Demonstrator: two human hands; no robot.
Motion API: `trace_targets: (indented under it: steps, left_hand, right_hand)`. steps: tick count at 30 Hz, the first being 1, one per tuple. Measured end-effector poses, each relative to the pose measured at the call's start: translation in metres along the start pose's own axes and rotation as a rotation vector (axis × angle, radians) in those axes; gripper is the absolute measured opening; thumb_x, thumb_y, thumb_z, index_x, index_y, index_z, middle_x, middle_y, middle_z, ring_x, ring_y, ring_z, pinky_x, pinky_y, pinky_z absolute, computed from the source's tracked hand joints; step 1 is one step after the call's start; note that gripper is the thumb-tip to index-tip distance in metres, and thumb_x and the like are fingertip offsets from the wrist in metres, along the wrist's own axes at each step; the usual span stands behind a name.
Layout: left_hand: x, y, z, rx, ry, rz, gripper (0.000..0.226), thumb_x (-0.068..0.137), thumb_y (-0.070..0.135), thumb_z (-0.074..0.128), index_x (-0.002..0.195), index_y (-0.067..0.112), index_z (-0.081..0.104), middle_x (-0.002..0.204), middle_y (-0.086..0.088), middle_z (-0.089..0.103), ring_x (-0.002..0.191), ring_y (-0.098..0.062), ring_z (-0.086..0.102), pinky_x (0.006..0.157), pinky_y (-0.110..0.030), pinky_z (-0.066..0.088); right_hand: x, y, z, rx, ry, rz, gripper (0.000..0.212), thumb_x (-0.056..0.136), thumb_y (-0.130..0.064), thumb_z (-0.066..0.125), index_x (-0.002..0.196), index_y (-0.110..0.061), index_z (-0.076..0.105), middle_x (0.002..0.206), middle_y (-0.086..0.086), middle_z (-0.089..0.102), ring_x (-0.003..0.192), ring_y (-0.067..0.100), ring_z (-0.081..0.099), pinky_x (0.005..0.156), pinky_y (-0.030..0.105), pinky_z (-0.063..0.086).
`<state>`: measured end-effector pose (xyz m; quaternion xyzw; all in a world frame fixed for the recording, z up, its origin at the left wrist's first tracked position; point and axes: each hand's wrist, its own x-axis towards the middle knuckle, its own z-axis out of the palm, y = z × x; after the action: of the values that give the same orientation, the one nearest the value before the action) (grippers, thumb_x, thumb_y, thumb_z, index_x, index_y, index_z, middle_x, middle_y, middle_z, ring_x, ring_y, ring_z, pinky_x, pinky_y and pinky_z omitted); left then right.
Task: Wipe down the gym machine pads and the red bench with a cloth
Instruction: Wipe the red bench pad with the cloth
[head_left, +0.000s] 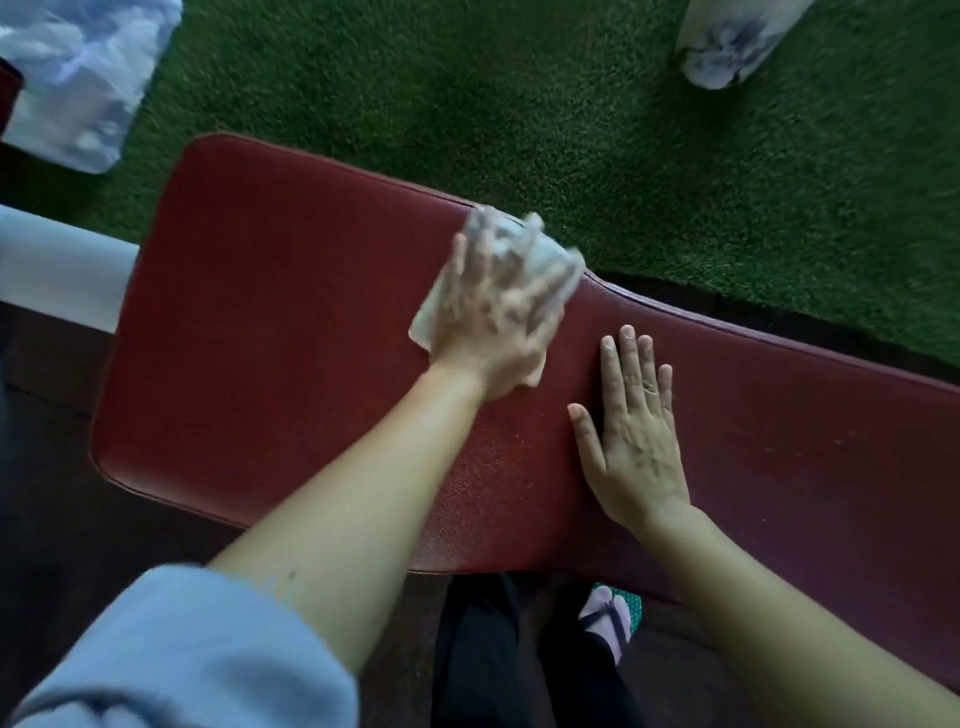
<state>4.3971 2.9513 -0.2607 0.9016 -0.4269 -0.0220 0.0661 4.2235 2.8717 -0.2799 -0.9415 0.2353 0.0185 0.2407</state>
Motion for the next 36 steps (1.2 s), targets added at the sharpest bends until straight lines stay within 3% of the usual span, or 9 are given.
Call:
trace_targets:
  steps: [3,8,14,20,22,27,29,33,36]
  left_hand:
    - [-0.038,-0.030,-0.004,0.012,0.020,0.182,0.044,0.092,0.047,0.043,0.135,0.045,0.044,0.153,-0.003,0.035,0.142,-0.038,0.024,0.115,-0.056,0.019]
    - [-0.085,-0.032,-0.013,-0.066,0.129,-0.579,0.048,0.092,0.043,0.042,0.140,0.040,0.042,0.155,-0.007,0.030,0.140,-0.042,0.022,0.113,-0.057,0.020]
    - [-0.201,-0.009,-0.005,-0.025,0.009,0.000,0.048,0.089,0.041,0.050,0.137,0.038,0.045,0.152,-0.006,0.033,0.142,-0.039,0.021,0.110,-0.062,0.025]
    - [-0.179,0.010,-0.007,-0.006,0.171,-0.838,0.049,0.090,0.046,0.042,0.136,0.033,0.050,0.151,-0.010,0.036,0.138,-0.044,0.027,0.110,-0.058,0.025]
    - [-0.163,0.057,0.003,-0.024,0.150,-0.692,0.048,0.091,0.044,0.044,0.138,0.035,0.047,0.152,-0.011,0.034,0.137,-0.045,0.027,0.111,-0.058,0.022]
    - [-0.165,0.089,0.020,-0.008,-0.003,0.143,0.049,0.090,0.042,0.050,0.138,0.039,0.045,0.151,-0.007,0.036,0.141,-0.041,0.025,0.112,-0.059,0.022]
    - [-0.142,0.069,0.013,0.007,0.052,0.018,0.045,0.091,0.039,0.048,0.136,0.038,0.048,0.150,-0.009,0.038,0.138,-0.043,0.030,0.110,-0.060,0.025]
    - [-0.072,0.075,0.011,0.003,0.104,-0.634,0.050,0.093,0.046,0.038,0.143,0.041,0.036,0.156,-0.010,0.026,0.141,-0.045,0.019,0.113,-0.056,0.020]
    - [-0.055,0.121,0.024,0.008,0.030,-0.284,0.050,0.093,0.046,0.035,0.142,0.039,0.039,0.156,-0.010,0.027,0.139,-0.047,0.020,0.114,-0.058,0.016]
  right_hand:
    - [-0.010,0.006,-0.003,-0.020,-0.021,-0.023,0.067,0.097,-0.043,0.028,0.151,-0.007,0.011,0.160,0.008,0.002,0.147,0.020,-0.006,0.119,0.038,-0.004]
    - [-0.030,0.019,-0.003,-0.043,-0.038,-0.056,0.066,0.097,-0.042,0.029,0.151,-0.008,0.011,0.160,0.008,0.003,0.147,0.020,-0.004,0.119,0.037,-0.005]
    - [-0.042,0.024,-0.002,-0.031,-0.006,-0.017,0.067,0.096,-0.043,0.029,0.151,-0.008,0.012,0.160,0.009,0.003,0.147,0.020,-0.005,0.120,0.037,-0.005]
    - [-0.072,0.065,-0.011,-0.047,0.043,0.100,0.069,0.096,-0.045,0.027,0.151,-0.006,0.011,0.159,0.010,0.002,0.147,0.021,-0.005,0.119,0.038,-0.005]
    - [-0.081,0.080,-0.015,-0.056,0.049,0.145,0.070,0.095,-0.046,0.025,0.151,-0.007,0.010,0.159,0.009,0.001,0.147,0.021,-0.006,0.119,0.038,-0.006]
    - [-0.094,0.108,-0.025,-0.038,0.091,0.233,0.070,0.094,-0.045,0.026,0.151,-0.007,0.012,0.159,0.011,0.003,0.147,0.021,-0.005,0.119,0.035,-0.007]
    - [-0.100,0.120,-0.030,-0.036,0.095,0.256,0.071,0.094,-0.045,0.027,0.151,-0.007,0.011,0.159,0.011,0.003,0.147,0.021,-0.005,0.118,0.034,-0.008]
    - [-0.113,0.135,-0.033,-0.035,0.069,0.274,0.071,0.094,-0.047,0.025,0.151,-0.008,0.009,0.159,0.010,0.000,0.147,0.019,-0.007,0.118,0.033,-0.009]
    - [-0.115,0.139,-0.032,-0.036,0.048,0.270,0.071,0.094,-0.048,0.024,0.151,-0.009,0.006,0.160,0.007,-0.002,0.147,0.019,-0.008,0.118,0.032,-0.010]
